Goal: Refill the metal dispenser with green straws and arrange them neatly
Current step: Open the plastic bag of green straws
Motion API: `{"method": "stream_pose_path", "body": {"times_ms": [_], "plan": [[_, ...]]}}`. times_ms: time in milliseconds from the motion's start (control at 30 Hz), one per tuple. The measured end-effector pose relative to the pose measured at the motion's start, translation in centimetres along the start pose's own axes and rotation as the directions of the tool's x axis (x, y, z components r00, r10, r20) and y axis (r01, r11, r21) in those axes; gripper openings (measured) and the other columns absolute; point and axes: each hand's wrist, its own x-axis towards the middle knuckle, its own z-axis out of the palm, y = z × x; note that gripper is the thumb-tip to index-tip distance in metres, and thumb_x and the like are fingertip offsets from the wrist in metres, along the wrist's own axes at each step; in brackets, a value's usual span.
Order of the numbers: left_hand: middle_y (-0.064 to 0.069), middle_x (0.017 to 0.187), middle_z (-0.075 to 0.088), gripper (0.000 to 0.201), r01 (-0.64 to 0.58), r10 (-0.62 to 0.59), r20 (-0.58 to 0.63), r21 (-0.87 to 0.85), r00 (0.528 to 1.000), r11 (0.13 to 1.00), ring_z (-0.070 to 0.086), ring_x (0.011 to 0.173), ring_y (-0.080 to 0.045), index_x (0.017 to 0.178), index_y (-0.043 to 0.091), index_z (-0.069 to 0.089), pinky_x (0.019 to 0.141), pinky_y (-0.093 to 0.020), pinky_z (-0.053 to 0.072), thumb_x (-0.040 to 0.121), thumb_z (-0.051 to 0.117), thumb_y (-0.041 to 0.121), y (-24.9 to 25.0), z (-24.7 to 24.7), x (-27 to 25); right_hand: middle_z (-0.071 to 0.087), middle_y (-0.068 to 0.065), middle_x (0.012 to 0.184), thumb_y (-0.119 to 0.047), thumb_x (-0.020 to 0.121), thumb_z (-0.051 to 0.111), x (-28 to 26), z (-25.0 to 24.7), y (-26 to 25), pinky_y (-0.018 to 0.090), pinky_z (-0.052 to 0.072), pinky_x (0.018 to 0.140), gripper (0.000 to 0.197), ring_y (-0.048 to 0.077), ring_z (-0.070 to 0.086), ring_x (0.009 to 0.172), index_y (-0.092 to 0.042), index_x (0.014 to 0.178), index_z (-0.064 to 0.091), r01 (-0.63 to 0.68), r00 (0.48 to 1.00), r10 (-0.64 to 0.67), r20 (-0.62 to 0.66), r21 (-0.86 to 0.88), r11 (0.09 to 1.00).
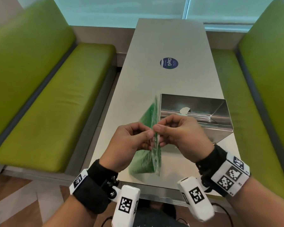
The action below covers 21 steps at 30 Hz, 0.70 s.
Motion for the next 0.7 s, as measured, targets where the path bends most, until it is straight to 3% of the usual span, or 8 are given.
{"method": "stream_pose_path", "body": {"times_ms": [200, 333, 433, 500, 533, 600, 667, 700], "plan": [[-0.013, 0.062, 0.062, 0.012, -0.117, 0.144, -0.071, 0.302, 0.987, 0.946, 0.06, 0.049, -0.018, 0.075, -0.005, 0.064, 0.052, -0.028, 0.052, 0.085, 0.069, -0.004, 1.1, 0.0, 0.0, 0.063, 0.031, 0.071, 0.008, 0.079, 0.076, -0.2, -0.2, -0.5, 0.032, 0.057, 0.049, 0.023, 0.027, 0.061, 0.05, 0.019, 0.091, 0.06, 0.039, 0.998, -0.043, -0.039, -0.092, 0.995], [-0.012, 0.062, 0.064, 0.012, -0.159, 0.271, -0.186, 0.464, 0.944, 0.872, 0.066, 0.047, -0.024, 0.073, 0.003, 0.061, 0.05, -0.038, 0.057, 0.08, 0.069, -0.004, 2.7, -2.5, 0.3, 0.06, 0.024, 0.061, 0.012, 0.078, 0.071, 0.0, -2.1, -1.2, 0.035, 0.055, 0.05, 0.012, 0.025, 0.057, 0.046, 0.014, 0.081, 0.06, 0.106, 0.97, -0.156, -0.186, -0.253, 0.962], [-0.006, 0.063, 0.061, 0.02, -0.172, 0.428, -0.196, 0.713, 0.882, 0.68, 0.067, 0.051, -0.026, 0.081, 0.017, 0.061, 0.051, -0.042, 0.058, 0.074, 0.07, 0.001, 3.8, -4.5, 0.3, 0.063, 0.022, 0.065, 0.003, 0.072, 0.069, 0.1, -3.4, -1.5, 0.05, 0.057, 0.058, 0.012, 0.033, 0.059, 0.054, -0.001, 0.072, 0.058, 0.162, 0.923, -0.306, -0.232, -0.487, 0.858], [-0.001, 0.063, 0.058, 0.022, -0.184, 0.562, -0.12, 0.872, 0.819, 0.454, 0.06, 0.055, -0.021, 0.087, 0.022, 0.06, 0.054, -0.039, 0.054, 0.074, 0.07, 0.007, 4.1, -5.1, 0.1, 0.061, 0.021, 0.067, 0.0, 0.072, 0.069, 0.2, -3.6, -1.3, 0.051, 0.058, 0.06, 0.013, 0.036, 0.058, 0.058, -0.006, 0.072, 0.057, 0.169, 0.911, -0.343, -0.229, -0.551, 0.817], [0.0, 0.064, 0.057, 0.021, -0.193, 0.595, -0.1, 0.893, 0.797, 0.407, 0.058, 0.057, -0.02, 0.09, 0.023, 0.06, 0.056, -0.04, 0.053, 0.077, 0.071, 0.011, 3.9, -5.4, 0.0, 0.056, 0.018, 0.064, 0.0, 0.073, 0.069, 0.3, -3.5, -1.1, 0.049, 0.057, 0.059, 0.013, 0.03, 0.054, 0.056, -0.007, 0.072, 0.058, 0.165, 0.91, -0.345, -0.23, -0.562, 0.81], [0.003, 0.075, 0.059, 0.025, -0.246, 0.56, -0.116, 0.812, 0.821, 0.529, 0.062, 0.066, -0.021, 0.102, 0.023, 0.059, 0.064, -0.043, 0.057, 0.084, 0.075, 0.026, 2.9, -6.0, -0.1, 0.046, 0.007, 0.059, 0.001, 0.075, 0.068, 0.5, -3.0, -0.8, 0.05, 0.057, 0.058, 0.014, 0.021, 0.046, 0.056, -0.01, 0.073, 0.059, 0.163, 0.909, -0.341, -0.241, -0.545, 0.822], [0.005, 0.107, 0.062, 0.064, -0.28, 0.381, -0.1, 0.514, 0.919, 0.811, 0.067, 0.095, -0.023, 0.126, 0.025, 0.05, 0.084, -0.045, 0.058, 0.075, 0.082, 0.047, 1.2, -6.6, -0.3, 0.045, 0.007, 0.063, 0.001, 0.077, 0.069, 0.5, -2.4, -0.5, 0.06, 0.056, 0.056, 0.016, 0.025, 0.049, 0.059, -0.012, 0.076, 0.059, 0.181, 0.914, -0.325, -0.241, -0.476, 0.861], [0.006, 0.127, 0.057, 0.09, -0.266, 0.316, -0.047, 0.433, 0.948, 0.861, 0.063, 0.113, -0.019, 0.138, 0.03, 0.041, 0.095, -0.041, 0.054, 0.065, 0.087, 0.053, 0.2, -6.6, -0.4, 0.046, 0.01, 0.066, 0.002, 0.079, 0.069, 0.6, -2.1, -0.4, 0.061, 0.055, 0.054, 0.017, 0.029, 0.052, 0.062, -0.012, 0.078, 0.059, 0.184, 0.919, -0.311, -0.242, -0.435, 0.881]]}}
